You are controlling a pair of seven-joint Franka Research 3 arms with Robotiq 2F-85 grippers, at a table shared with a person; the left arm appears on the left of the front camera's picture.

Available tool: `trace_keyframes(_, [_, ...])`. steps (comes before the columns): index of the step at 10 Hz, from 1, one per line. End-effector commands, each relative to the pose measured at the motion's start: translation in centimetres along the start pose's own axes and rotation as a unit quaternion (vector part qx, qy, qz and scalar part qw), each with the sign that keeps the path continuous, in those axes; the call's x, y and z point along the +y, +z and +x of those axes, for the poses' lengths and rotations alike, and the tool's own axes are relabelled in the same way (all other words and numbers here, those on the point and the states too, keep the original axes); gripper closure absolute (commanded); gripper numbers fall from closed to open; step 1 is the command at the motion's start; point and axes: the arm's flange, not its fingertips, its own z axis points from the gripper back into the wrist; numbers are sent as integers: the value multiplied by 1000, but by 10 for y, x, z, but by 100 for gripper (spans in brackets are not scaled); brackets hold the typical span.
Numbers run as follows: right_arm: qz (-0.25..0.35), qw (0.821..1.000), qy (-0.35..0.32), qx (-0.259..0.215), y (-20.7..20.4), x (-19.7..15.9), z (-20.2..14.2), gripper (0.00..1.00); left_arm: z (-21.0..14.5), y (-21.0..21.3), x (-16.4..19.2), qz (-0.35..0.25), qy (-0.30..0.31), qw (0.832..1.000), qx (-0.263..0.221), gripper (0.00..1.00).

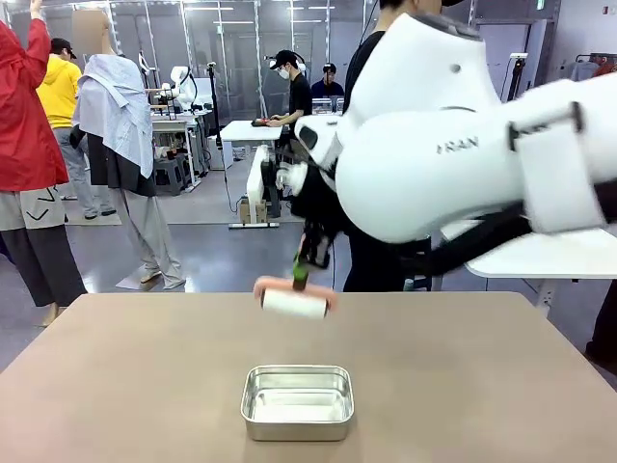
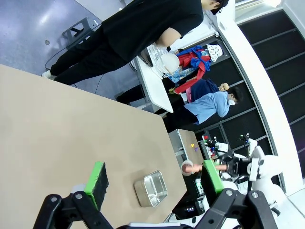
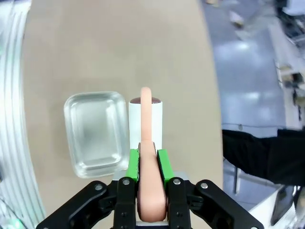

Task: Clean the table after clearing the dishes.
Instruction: Place the Lint Roller back on top of the Airtight Container.

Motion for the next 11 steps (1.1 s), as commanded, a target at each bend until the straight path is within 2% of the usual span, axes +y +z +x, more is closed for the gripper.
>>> trace_keyframes(1, [48, 997, 61, 4, 20, 28, -25, 79, 1, 1, -2, -9, 0, 1000, -5, 0])
trace_keyframes(2, [59, 996, 63, 18, 17, 35, -27, 79, 1, 1, -2, -9, 0, 1000, -5, 0])
trace_keyframes(3, [25, 999, 28, 5, 2, 21, -9, 79, 1, 1, -2, -9, 0, 1000, -5, 0])
trace_keyframes(7, [25, 999, 28, 5, 2, 21, -9, 79, 1, 1, -2, -9, 0, 1000, -5, 0])
trace_keyframes(8, [33, 999, 38, 9, 3, 22, -14, 79, 1, 1, -2, -9, 0, 1000, -5, 0])
trace_keyframes(9, [82, 996, 35, 17, -21, 12, -13, 79, 1, 1, -2, -9, 0, 1000, -5, 0])
trace_keyframes(11, [116, 993, 2, 34, -60, 0, 2, 79, 1, 1, -2, -9, 0, 1000, -5, 0])
